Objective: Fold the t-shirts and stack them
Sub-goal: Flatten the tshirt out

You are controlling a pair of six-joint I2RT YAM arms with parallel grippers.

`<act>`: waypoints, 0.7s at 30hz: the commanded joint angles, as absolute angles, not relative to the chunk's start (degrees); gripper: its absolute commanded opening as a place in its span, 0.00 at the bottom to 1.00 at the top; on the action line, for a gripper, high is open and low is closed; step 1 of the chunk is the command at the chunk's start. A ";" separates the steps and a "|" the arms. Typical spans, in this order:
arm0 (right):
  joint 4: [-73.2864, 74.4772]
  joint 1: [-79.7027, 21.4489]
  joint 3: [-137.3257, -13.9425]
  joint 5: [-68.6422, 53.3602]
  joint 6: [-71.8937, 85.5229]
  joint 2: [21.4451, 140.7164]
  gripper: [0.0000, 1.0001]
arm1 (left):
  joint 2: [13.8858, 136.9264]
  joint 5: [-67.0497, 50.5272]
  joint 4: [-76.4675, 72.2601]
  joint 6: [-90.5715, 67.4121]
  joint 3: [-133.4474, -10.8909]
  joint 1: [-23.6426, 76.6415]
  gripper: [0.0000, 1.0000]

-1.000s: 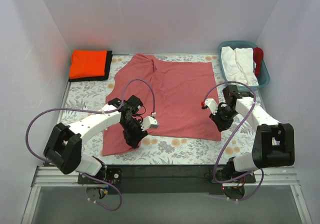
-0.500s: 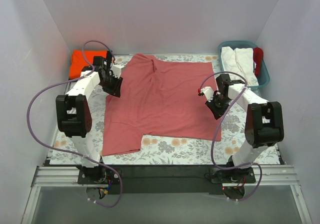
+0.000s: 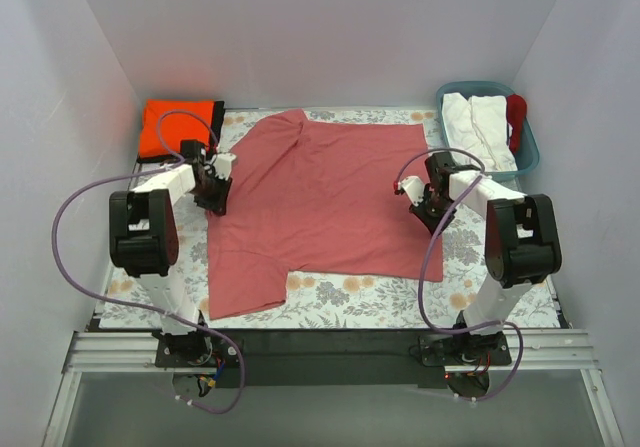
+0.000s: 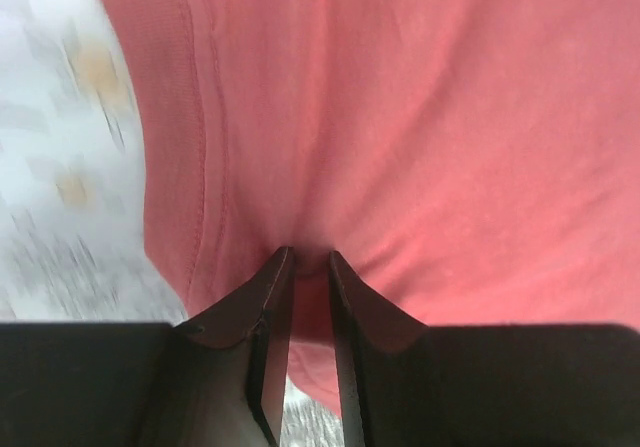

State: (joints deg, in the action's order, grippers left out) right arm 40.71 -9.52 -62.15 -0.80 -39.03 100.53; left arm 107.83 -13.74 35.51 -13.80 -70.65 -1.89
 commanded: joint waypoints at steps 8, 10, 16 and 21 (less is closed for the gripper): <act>42.27 -8.61 -47.46 4.66 -43.41 92.20 0.14 | 90.19 -11.51 42.88 -10.90 -51.85 -3.34 0.22; 44.72 -8.44 -48.59 4.48 -44.64 90.71 0.14 | 89.74 -12.74 45.08 -10.72 -52.99 -3.34 0.22; 49.30 -7.73 -68.62 -6.73 -42.48 90.78 0.15 | 93.55 -28.35 48.70 -14.82 -80.30 -3.52 0.38; 48.87 -7.65 -80.49 -13.52 -38.24 96.58 0.16 | 110.69 -31.99 46.07 -24.22 -101.21 -2.02 0.45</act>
State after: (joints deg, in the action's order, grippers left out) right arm 49.08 -7.77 -72.31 -5.87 -41.85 94.52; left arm 102.24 -25.89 48.71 -16.64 -92.16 -2.79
